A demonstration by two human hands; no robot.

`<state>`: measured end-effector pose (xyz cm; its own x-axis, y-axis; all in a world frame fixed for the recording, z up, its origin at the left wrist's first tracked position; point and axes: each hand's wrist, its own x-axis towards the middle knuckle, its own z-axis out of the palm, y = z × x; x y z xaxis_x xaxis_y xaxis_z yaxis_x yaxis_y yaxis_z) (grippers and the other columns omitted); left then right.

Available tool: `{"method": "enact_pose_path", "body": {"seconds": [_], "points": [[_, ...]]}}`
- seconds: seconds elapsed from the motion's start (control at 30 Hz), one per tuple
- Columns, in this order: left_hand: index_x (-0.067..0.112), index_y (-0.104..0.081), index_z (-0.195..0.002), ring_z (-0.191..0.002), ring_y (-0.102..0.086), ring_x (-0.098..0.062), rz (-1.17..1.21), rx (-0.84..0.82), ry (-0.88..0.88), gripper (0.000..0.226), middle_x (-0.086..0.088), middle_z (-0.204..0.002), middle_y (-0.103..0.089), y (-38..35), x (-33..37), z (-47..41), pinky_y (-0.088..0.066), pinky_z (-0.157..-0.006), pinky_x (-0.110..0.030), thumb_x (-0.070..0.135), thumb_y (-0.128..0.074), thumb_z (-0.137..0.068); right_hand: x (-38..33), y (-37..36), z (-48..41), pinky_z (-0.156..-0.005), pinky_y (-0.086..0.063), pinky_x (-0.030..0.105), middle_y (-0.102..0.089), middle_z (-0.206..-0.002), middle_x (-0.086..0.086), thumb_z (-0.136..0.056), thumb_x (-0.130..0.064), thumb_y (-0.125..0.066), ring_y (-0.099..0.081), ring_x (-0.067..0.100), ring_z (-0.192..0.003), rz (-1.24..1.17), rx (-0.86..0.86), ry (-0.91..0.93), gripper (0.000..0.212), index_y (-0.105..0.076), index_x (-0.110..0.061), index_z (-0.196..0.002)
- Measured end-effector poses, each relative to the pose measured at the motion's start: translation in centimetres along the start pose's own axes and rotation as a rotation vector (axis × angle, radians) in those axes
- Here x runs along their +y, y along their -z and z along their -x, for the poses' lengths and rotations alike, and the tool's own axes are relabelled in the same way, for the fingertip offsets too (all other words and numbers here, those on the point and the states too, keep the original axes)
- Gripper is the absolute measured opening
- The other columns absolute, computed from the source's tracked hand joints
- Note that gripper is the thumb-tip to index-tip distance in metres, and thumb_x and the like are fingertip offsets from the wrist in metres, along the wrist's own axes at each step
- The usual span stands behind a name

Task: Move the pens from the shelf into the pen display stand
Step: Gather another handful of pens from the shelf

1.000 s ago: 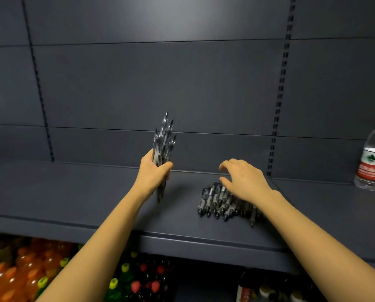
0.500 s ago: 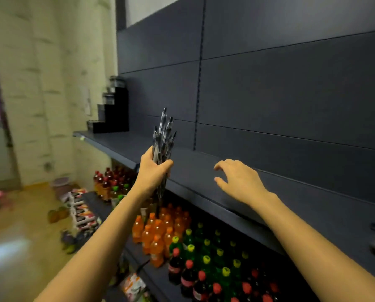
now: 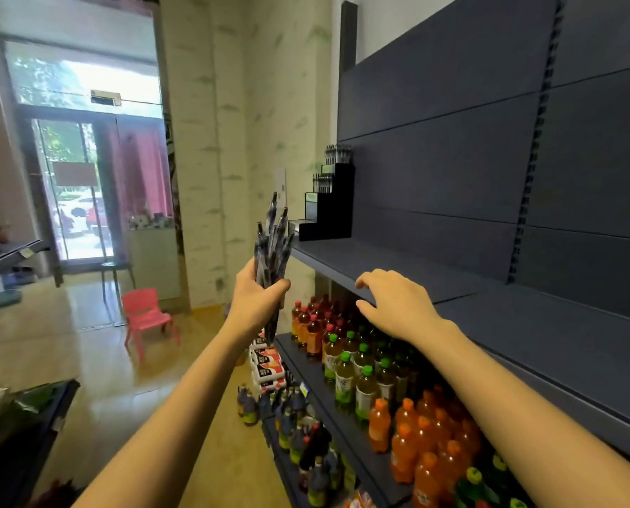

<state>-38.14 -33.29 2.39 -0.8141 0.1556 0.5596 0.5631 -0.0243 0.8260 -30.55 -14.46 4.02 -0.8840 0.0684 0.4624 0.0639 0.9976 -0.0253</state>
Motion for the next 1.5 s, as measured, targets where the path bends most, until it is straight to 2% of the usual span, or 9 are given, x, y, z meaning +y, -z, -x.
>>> {"method": "enact_pose_path", "body": {"seconds": [0.2,0.37,0.5,0.67,1.0,1.17,1.33,1.5], "points": [[0.019,-0.048,-0.081,-0.043,-0.048,-0.003,-0.002,0.044,-0.003,0.031,-0.005,-0.064,-0.052,2.6,-4.2,-4.7,-0.043,-0.045,-0.016,-0.012,-0.055,-0.083,-2.2,-3.7,-7.4,-0.089,-0.046,0.036,-0.054,-0.129,0.001,-0.096,-0.033,-0.048,-0.050,0.021,-0.119,0.020,-0.001,0.048,0.036,-0.050,-0.019,-0.129],[0.019,-0.048,-0.080,-0.045,-0.050,-0.004,-0.021,0.063,-0.002,0.033,-0.002,-0.065,-0.054,3.4,-8.8,-10.2,-0.043,-0.044,-0.015,-0.012,-0.055,-0.083,-2.1,-8.0,-14.6,-0.092,-0.047,0.037,-0.052,-0.132,0.000,-0.096,-0.032,-0.048,-0.049,0.020,-0.121,0.034,-0.012,0.068,0.038,-0.048,-0.020,-0.132],[0.018,-0.047,-0.081,-0.052,-0.047,-0.015,0.002,0.096,0.006,0.030,-0.007,-0.065,-0.051,3.3,-12.9,-16.3,-0.043,-0.044,-0.016,-0.012,-0.055,-0.083,-1.4,-11.3,-21.5,-0.091,-0.046,0.036,-0.052,-0.131,0.000,-0.096,-0.031,-0.047,-0.048,0.020,-0.120,0.033,-0.002,0.088,0.038,-0.048,-0.020,-0.132],[0.019,-0.047,-0.082,-0.052,-0.047,-0.014,0.018,0.100,0.002,0.032,-0.003,-0.065,-0.052,2.8,-17.4,-24.4,-0.041,-0.043,-0.015,-0.012,-0.055,-0.083,-0.2,-15.0,-30.3,-0.090,-0.045,0.036,-0.052,-0.132,0.000,-0.097,-0.031,-0.046,-0.048,0.021,-0.121,0.036,0.006,0.086,0.036,-0.048,-0.020,-0.131],[0.020,-0.048,-0.083,-0.053,-0.048,-0.014,0.014,0.093,0.032,0.030,-0.004,-0.065,-0.053,5.0,-28.2,-38.7,-0.043,-0.045,-0.017,-0.009,-0.056,-0.083,-1.2,-23.7,-45.3,-0.089,-0.048,0.036,-0.053,-0.129,0.001,-0.097,-0.030,-0.047,-0.049,0.021,-0.118,0.039,-0.014,0.066,0.034,-0.049,-0.020,-0.129],[0.017,-0.048,-0.079,-0.047,-0.046,-0.014,-0.005,0.062,0.021,0.027,-0.007,-0.059,-0.051,7.3,-34.1,-47.0,-0.044,-0.048,-0.025,-0.009,-0.056,-0.082,-2.7,-28.1,-52.9,-0.087,-0.048,0.034,-0.053,-0.129,0.001,-0.096,-0.032,-0.048,-0.050,0.020,-0.116,0.052,0.012,0.004,0.035,-0.050,-0.019,-0.129],[0.014,-0.046,-0.078,-0.042,-0.047,-0.007,-0.009,-0.016,-0.007,0.025,-0.010,-0.057,-0.052,9.0,-38.5,-55.7,-0.044,-0.047,-0.021,-0.008,-0.056,-0.081,-3.8,-30.9,-59.8,-0.088,-0.048,0.035,-0.054,-0.128,0.002,-0.096,-0.032,-0.048,-0.050,0.021,-0.117,0.081,0.032,-0.077,0.034,-0.051,-0.019,-0.127],[0.013,-0.046,-0.078,-0.044,-0.046,-0.012,0.051,-0.052,-0.005,0.024,-0.011,-0.057,-0.051,8.3,-42.7,-62.9,-0.043,-0.046,-0.022,-0.009,-0.056,-0.081,-3.3,-33.1,-65.5,-0.089,-0.047,0.036,-0.055,-0.127,0.002,-0.095,-0.033,-0.049,-0.051,0.022,-0.117,0.122,0.028,-0.140,0.035,-0.052,-0.019,-0.127]]}}
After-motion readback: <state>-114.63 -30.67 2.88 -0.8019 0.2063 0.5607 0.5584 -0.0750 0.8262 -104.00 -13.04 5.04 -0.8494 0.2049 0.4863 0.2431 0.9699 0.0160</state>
